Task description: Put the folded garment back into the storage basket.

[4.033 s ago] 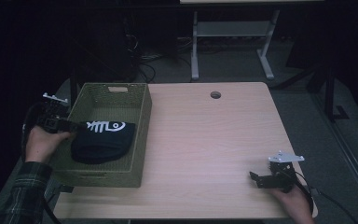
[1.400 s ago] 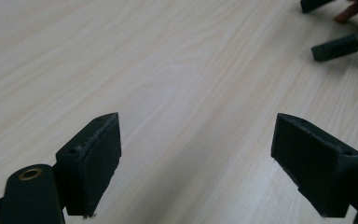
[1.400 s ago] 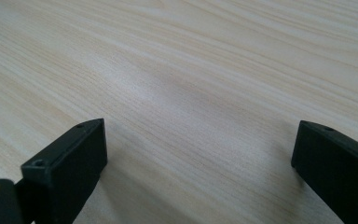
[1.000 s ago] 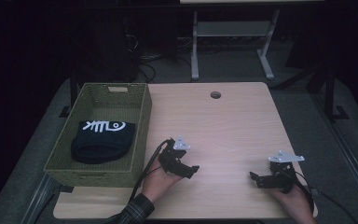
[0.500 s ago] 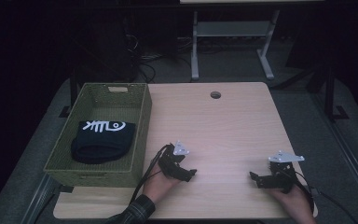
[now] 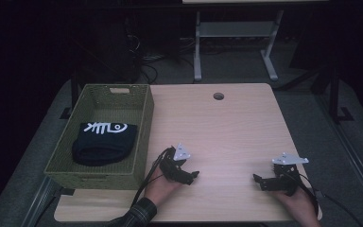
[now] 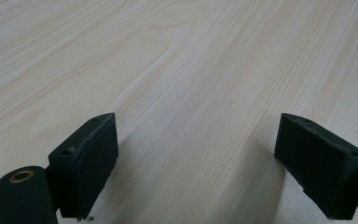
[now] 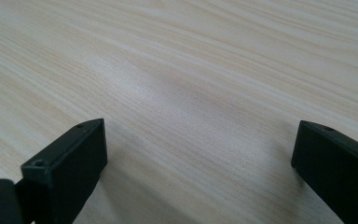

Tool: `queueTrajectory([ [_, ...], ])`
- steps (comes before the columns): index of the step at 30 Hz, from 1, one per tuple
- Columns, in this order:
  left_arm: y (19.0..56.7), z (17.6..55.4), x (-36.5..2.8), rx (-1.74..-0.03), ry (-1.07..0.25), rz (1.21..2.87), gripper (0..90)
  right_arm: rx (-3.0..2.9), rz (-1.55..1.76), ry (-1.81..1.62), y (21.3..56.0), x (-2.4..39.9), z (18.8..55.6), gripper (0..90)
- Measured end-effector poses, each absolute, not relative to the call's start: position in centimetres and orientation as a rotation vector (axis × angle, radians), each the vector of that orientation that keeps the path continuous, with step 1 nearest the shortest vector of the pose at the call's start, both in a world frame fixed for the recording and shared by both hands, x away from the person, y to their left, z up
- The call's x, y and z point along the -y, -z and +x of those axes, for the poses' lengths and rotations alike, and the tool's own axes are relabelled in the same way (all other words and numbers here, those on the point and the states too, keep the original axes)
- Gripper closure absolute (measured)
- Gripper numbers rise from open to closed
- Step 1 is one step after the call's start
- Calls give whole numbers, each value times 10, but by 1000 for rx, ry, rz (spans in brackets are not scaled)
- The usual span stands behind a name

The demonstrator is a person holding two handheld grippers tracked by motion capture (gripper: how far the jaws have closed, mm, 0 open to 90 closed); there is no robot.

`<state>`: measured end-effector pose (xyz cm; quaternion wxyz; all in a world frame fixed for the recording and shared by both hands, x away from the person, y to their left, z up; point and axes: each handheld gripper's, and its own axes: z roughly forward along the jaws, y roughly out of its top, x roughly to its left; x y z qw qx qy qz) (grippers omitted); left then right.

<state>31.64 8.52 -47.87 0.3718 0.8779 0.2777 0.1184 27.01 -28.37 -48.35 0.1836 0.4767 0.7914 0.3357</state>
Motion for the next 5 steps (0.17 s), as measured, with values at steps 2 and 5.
queueTrajectory([
  [2,479,316,-85,-712,-303,2250,128,-2232,1345,-946,483,284,270,30],
  [5,479,316,-85,-711,-303,2251,128,-2232,1345,-946,483,284,270,30],
])
